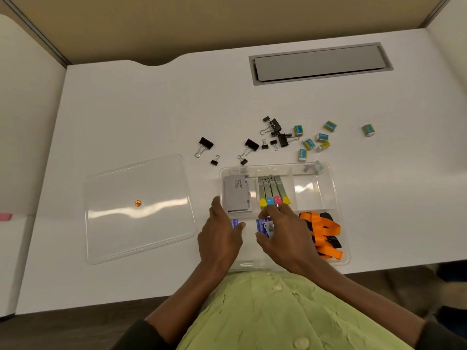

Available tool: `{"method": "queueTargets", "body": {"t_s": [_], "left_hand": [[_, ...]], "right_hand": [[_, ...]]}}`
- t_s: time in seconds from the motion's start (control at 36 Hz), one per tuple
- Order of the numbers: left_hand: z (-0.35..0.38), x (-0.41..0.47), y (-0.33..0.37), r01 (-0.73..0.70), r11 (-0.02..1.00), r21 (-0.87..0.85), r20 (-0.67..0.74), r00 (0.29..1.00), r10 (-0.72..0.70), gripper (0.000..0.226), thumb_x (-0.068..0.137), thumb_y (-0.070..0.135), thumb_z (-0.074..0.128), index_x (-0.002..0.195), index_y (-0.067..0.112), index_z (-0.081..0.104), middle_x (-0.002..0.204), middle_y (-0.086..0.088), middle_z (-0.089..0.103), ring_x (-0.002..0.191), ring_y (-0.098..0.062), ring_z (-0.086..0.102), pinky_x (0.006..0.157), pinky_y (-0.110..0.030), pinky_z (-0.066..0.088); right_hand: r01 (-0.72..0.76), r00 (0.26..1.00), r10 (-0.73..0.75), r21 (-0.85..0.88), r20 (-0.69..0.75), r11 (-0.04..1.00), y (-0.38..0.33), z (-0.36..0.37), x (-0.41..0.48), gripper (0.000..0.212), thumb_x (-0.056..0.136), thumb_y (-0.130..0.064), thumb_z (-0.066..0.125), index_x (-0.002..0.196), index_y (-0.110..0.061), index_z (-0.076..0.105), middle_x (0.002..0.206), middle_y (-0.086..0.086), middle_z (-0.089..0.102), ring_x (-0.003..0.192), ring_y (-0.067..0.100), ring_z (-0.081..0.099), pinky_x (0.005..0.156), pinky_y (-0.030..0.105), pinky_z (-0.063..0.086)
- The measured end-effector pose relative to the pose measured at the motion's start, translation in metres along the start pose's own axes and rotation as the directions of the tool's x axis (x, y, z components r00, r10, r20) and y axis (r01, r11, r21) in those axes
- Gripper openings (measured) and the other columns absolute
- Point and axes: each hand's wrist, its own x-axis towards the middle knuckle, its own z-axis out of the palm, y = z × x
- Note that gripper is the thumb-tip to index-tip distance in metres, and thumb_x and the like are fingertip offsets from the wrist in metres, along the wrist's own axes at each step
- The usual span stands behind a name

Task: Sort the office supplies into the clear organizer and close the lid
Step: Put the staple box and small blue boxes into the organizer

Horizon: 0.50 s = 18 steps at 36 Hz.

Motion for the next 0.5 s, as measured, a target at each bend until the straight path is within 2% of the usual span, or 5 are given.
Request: {"method": "queueTargets", "body": {"t_s": [0.17, 0.31, 0.42, 0.5], "left_hand": [[-0.007, -0.006, -0.018, 0.069, 0.990, -0.125, 0.080, 0.995, -0.059, 0.062, 0.084, 0.044, 0.080, 0.132, 0.019, 0.050, 0.122, -0.002, 0.070, 0.102, -0.021, 0.070, 0.081, -0.034, 0.058], [-0.015, -0.008, -0.029, 0.079, 0.983, -0.166, 0.072, 0.995, -0.067, 0.033, 0.087, 0.039, 0.078, 0.112, 0.023, 0.064, 0.107, 0.006, 0.074, 0.084, -0.015, 0.070, 0.071, -0.026, 0.050], [-0.019, -0.006, -0.032, 0.091, 0.976, -0.197, 0.078, 0.994, -0.076, 0.027, 0.086, 0.040, 0.080, 0.105, 0.023, 0.069, 0.098, 0.007, 0.075, 0.083, -0.014, 0.070, 0.068, -0.025, 0.046], [-0.020, -0.005, -0.032, 0.084, 0.976, -0.201, 0.090, 0.994, -0.067, 0.027, 0.087, 0.041, 0.079, 0.104, 0.023, 0.070, 0.096, 0.007, 0.075, 0.083, -0.013, 0.070, 0.072, -0.029, 0.054]], "right_hand": [[0.066, 0.997, -0.064, -0.073, 0.037, 0.995, -0.016, 0.010, 0.007, 0.037, 0.086, -0.037, 0.071, 0.116, -0.023, 0.056, 0.115, 0.002, 0.055, 0.082, 0.016, 0.061, 0.065, 0.021, 0.047], [0.083, 0.996, -0.076, -0.169, 0.047, 0.982, -0.031, 0.024, 0.018, 0.041, 0.088, -0.034, 0.071, 0.122, -0.015, 0.059, 0.121, 0.009, 0.058, 0.085, 0.021, 0.066, 0.071, 0.029, 0.055], [0.096, 0.995, -0.087, -0.265, 0.048, 0.960, -0.038, 0.031, 0.021, 0.046, 0.089, -0.031, 0.072, 0.127, -0.010, 0.060, 0.131, 0.016, 0.057, 0.088, 0.026, 0.070, 0.072, 0.034, 0.058], [0.093, 0.996, -0.087, -0.254, 0.035, 0.963, -0.037, 0.028, 0.017, 0.049, 0.090, -0.033, 0.072, 0.132, -0.012, 0.058, 0.129, 0.014, 0.058, 0.092, 0.025, 0.069, 0.076, 0.034, 0.058]]}}
